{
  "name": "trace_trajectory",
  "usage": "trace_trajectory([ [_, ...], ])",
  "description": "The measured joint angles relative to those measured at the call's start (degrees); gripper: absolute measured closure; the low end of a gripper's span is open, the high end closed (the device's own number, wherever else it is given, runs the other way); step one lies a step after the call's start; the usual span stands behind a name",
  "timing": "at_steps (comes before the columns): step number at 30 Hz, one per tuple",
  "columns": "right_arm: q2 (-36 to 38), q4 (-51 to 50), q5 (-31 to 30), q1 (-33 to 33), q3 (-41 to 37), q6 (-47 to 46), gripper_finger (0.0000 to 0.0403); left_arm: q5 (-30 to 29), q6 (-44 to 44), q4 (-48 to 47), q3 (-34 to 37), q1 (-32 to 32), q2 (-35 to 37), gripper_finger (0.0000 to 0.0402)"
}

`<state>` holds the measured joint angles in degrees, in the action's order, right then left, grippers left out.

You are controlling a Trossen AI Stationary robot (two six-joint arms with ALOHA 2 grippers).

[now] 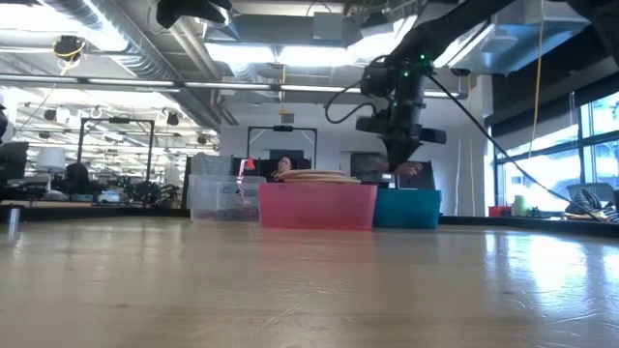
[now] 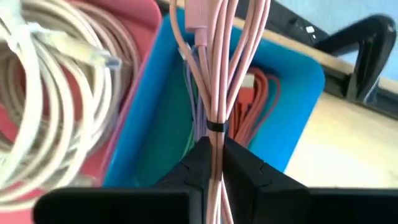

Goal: Pick & Place USB Port
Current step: Put the pink charger cable into the blue bin, then return to Home Position

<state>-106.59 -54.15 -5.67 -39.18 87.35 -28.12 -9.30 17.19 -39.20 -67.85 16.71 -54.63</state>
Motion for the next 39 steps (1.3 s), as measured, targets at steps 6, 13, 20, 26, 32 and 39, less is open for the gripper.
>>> trace_trajectory([
  [6,0.13,1.68,0.43,0.7,-5.22,-0.46,0.0362,0.22,0.75,0.0,0.0,0.0,0.0,0.0258],
  [13,0.11,10.42,4.13,0.68,-13.76,-1.36,0.0366,0.52,1.11,0.15,0.0,0.0,0.0,0.0258],
  [20,0.11,14.82,5.47,0.68,-16.05,-0.37,0.0384,0.48,1.11,1.33,0.0,0.0,0.0,0.0258],
  [26,0.11,15.47,5.44,0.68,-16.13,-0.29,0.0328,0.46,1.36,1.29,0.0,0.0,0.0,0.0258],
  [32,0.11,16.06,5.44,0.68,-16.13,0.28,0.0234,0.46,1.57,1.31,0.0,0.0,0.0,0.0258],
  [39,5.27,15.43,-0.37,1.73,-16.15,1.61,0.0158,0.44,-0.39,1.2,0.0,0.0,0.0,0.0258],
])
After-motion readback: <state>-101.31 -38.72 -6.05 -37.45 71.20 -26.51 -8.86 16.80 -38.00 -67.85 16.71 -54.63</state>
